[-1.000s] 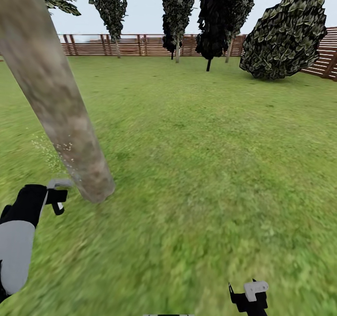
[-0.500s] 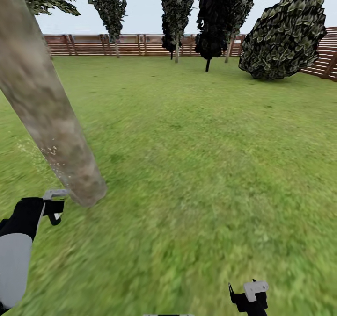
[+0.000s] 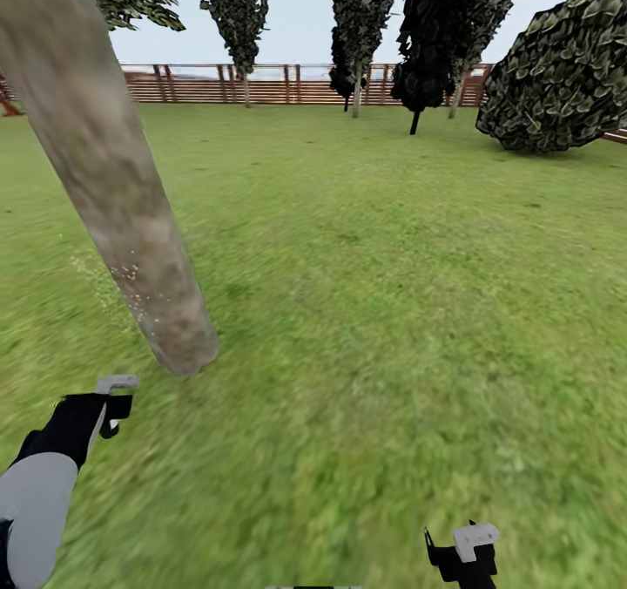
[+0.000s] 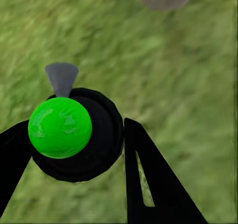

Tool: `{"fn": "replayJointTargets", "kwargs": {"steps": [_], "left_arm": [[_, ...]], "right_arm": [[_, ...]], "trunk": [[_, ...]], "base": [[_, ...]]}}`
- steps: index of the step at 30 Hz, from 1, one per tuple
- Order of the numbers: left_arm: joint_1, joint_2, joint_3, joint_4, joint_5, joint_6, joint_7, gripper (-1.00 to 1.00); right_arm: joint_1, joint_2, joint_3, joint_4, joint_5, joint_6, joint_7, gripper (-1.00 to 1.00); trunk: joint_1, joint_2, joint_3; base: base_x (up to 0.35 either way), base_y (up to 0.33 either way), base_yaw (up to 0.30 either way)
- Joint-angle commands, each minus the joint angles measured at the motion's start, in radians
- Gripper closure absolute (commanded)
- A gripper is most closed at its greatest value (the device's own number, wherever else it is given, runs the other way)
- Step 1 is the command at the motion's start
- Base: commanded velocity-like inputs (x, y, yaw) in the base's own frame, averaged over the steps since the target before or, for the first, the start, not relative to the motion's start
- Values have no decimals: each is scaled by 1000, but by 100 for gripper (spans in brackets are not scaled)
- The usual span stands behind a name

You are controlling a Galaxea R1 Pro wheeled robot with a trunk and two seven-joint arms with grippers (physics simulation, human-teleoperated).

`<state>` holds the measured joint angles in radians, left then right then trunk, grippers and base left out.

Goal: In the garden, pick up the pesticide atomizer on the floor and spray pesticide onto both trees until each tree trunk is fully covered.

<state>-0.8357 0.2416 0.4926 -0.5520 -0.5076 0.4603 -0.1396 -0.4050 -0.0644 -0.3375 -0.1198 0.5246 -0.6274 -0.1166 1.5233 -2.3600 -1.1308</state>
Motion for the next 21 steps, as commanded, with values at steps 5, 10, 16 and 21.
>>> {"fn": "replayJointTargets", "kwargs": {"steps": [5, 10, 16, 21], "left_arm": [[0, -21, 0, 8, -3, -65, 4, 100], [1, -19, 4, 23, -5, -70, 5, 100], [3, -14, 22, 29, -5, -72, 57, 100], [13, -19, 23, 29, 0, -74, 83, 100]], "right_arm": [[0, -1, 0, 0, 0, 0, 0, -100], [0, -2, 0, 0, 0, 0, 0, -100], [0, -3, 0, 0, 0, 0, 0, -100], [0, -2, 0, -1, 0, 0, 0, -100]], "trunk": [[0, 0, 0], [0, 0, 0], [0, 0, 0], [0, 0, 0]], "base": [[182, -222, 2], [191, -232, 0], [156, -239, 0], [125, -248, 0]]}}
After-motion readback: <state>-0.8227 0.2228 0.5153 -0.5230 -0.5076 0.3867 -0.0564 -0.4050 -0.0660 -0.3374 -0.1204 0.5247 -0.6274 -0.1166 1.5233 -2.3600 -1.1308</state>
